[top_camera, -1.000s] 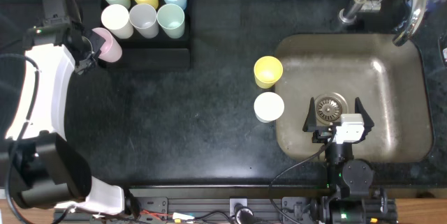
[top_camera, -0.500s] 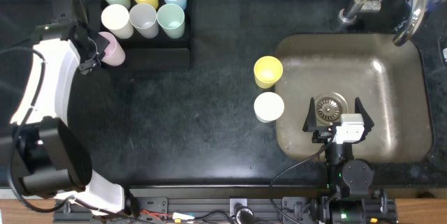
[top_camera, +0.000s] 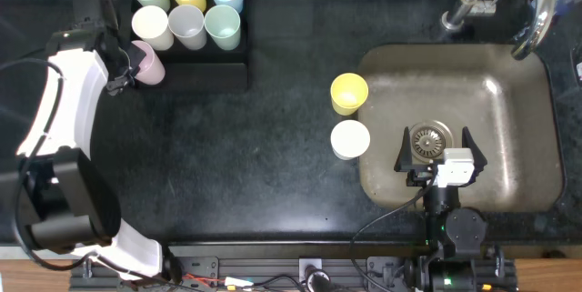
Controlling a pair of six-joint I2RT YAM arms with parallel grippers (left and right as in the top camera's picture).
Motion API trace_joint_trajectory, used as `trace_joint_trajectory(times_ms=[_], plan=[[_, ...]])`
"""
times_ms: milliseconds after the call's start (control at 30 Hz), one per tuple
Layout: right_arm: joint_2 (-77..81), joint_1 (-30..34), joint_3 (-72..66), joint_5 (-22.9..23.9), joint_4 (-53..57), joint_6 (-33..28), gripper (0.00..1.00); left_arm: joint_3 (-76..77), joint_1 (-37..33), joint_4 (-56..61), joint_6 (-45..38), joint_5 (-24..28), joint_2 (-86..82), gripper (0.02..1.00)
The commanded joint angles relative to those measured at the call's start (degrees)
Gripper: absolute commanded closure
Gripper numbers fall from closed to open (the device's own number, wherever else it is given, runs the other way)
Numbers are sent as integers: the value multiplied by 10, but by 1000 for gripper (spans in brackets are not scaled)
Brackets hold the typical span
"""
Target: Store Cups
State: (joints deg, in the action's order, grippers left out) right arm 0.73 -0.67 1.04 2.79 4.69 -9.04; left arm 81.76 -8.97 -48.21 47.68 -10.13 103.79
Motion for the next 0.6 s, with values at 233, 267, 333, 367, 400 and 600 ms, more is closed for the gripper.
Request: trace_joint_trajectory(times_ms=[233, 267, 333, 367, 400, 600], plan=[[-5, 3, -8, -4, -3, 0, 3, 11, 13, -1, 4, -24, 23, 982], [-5, 3, -8, -4, -3, 0, 5, 11, 13, 0, 4, -24, 23, 956], [-5, 3, -8, -4, -3, 0, 3, 11, 13, -1, 4, -24, 23, 481], [-5, 3, -8, -4, -3, 0, 3, 11, 13, -1, 4, -24, 23, 38], [-5, 3, -8, -4, -3, 0, 3, 12, 13, -1, 4, -24, 23, 18], [-5, 3, -8, -4, -3, 0, 3, 13, 13, -26, 4, -30, 1, 18]])
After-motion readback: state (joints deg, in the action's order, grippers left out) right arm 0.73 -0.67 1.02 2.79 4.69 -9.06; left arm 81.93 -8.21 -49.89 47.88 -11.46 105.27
